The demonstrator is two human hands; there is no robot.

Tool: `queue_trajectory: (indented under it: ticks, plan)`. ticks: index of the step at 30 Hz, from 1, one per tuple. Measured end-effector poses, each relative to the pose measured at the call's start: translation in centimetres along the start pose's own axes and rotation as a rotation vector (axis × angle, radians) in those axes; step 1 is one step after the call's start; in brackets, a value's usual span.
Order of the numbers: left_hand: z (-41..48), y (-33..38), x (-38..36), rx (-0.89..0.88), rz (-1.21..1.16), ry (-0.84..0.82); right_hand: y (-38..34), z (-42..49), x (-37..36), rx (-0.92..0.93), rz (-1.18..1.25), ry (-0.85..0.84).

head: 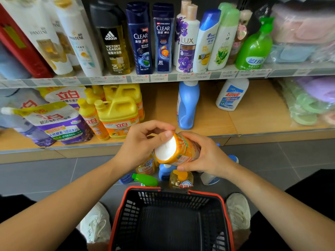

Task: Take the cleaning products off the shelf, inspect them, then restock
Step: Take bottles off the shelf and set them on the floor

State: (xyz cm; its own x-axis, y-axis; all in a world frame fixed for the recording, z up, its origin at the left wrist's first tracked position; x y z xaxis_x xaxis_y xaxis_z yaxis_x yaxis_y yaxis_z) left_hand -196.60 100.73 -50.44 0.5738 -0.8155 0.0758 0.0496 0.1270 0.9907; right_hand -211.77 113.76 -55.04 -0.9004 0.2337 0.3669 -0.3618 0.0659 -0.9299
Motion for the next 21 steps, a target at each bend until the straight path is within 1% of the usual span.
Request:
queue_trajectory:
  ticks: [2, 4, 6, 8, 12, 14, 17, 21]
  plan:
    - [0.0, -0.2, 0.3, 0.008, 0.014, 0.031, -0.2, 0.0, -0.2, -0.004, 0.02, -0.001]
    - [-0.2, -0.2, 0.3, -0.003, 0.041, 0.023, -0.4, 0.1, -0.2, -0.007, 0.044, 0.012]
    - [-0.6, 0.1, 0.0, -0.068, 0.098, -0.028, -0.2, 0.3, -0.2, -0.014, 0.068, 0.047]
    - [-1.0, 0.4, -0.3, -0.154, 0.207, -0.066, 0.0, 0.4, 0.0, -0.035, 0.08, 0.09]
    - [-1.4, 0.7, -0.6, -0.271, 0.379, -0.075, 0.7, 0.4, 0.4, -0.06, 0.087, 0.137]
    - [-1.6, 0.8, -0.8, -0.322, 0.414, -0.071, 0.8, 0.3, 0.5, -0.06, 0.077, 0.149]
    - [-2.0, 0.9, -0.6, -0.392, 0.436, 0.03, 0.8, 0.2, 0.4, -0.053, 0.057, 0.168]
    - [-1.9, 1.0, 0.0, -0.394, 0.427, 0.151, 0.7, 0.1, 0.3, -0.068, 0.03, 0.163]
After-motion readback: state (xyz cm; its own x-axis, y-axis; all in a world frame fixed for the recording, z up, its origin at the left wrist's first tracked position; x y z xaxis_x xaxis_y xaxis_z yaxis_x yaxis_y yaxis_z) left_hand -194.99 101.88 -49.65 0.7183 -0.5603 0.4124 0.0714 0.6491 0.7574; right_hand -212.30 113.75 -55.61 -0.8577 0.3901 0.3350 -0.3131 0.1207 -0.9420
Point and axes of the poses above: each hand's wrist, its own z-axis towards the middle knuckle, its own x-axis out of the back of the hand, y = z × x, the point moved 4 cm from there along z, towards the middle knuckle, and after that the axes turned 2 degrees about x, right-handed, at the moved point
